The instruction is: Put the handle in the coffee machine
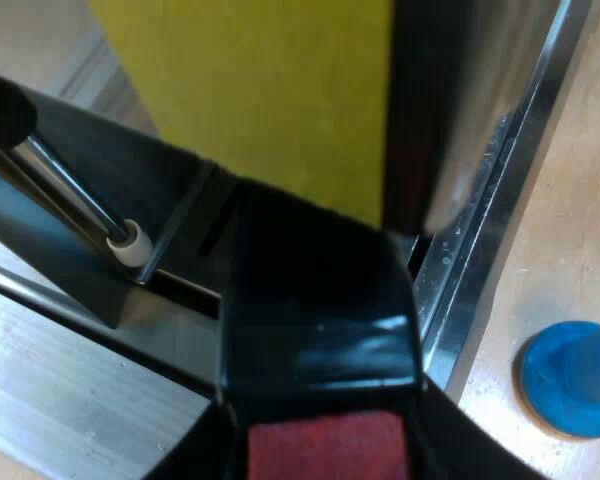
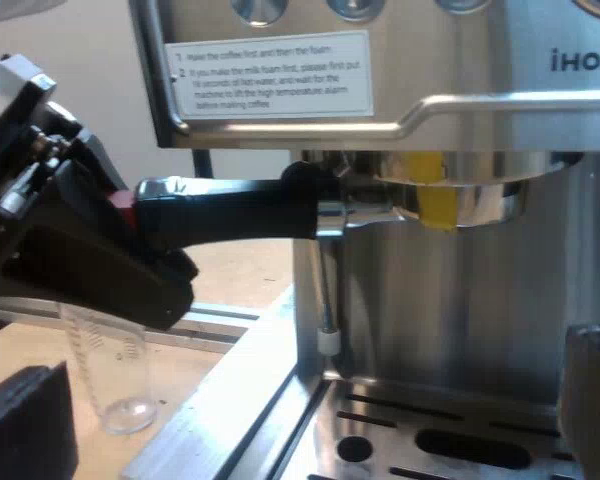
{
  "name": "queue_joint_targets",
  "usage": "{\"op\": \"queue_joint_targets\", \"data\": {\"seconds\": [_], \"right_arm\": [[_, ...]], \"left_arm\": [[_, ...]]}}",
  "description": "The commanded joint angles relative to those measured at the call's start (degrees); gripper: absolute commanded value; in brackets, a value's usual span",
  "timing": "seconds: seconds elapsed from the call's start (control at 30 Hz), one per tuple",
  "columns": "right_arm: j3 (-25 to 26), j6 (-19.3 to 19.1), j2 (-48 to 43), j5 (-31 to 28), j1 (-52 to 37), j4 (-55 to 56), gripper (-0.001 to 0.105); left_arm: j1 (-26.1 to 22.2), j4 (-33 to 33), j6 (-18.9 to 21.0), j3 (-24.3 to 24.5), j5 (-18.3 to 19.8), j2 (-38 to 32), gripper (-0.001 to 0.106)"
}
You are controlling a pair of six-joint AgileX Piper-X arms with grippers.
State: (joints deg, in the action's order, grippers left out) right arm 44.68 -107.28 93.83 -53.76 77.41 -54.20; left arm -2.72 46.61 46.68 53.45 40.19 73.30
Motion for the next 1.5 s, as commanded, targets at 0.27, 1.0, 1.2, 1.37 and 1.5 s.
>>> {"op": "queue_joint_targets", "data": {"seconds": [0.27, 1.0, 1.2, 1.37, 1.5], "right_arm": [[0.1, 1.8, 2.8, 2.9, -5.6, 1.8, 0.104], [11.3, 1.8, 15.3, 9.2, -12.7, 1.3, 0.038], [17.1, 1.8, 20.1, 6.8, -14.1, 1.3, 0.038], [19.0, 2.2, 21.5, 1.1, -14.9, 1.0, 0.038], [19.2, 2.9, 21.9, 0.5, -16.6, -2.1, 0.038]], "left_arm": [[0.2, -3.8, 1.0, 2.2, 6.4, -1.0, 0.001], [0.2, -3.8, 1.0, 2.2, 6.4, -1.0, 0.001], [0.2, -3.8, 1.0, 2.2, 6.4, -1.0, 0.001], [0.2, -3.8, 1.0, 2.2, 6.4, -1.0, 0.001], [0.2, -3.6, 1.0, 2.2, 6.4, -1.0, 0.001]]}}
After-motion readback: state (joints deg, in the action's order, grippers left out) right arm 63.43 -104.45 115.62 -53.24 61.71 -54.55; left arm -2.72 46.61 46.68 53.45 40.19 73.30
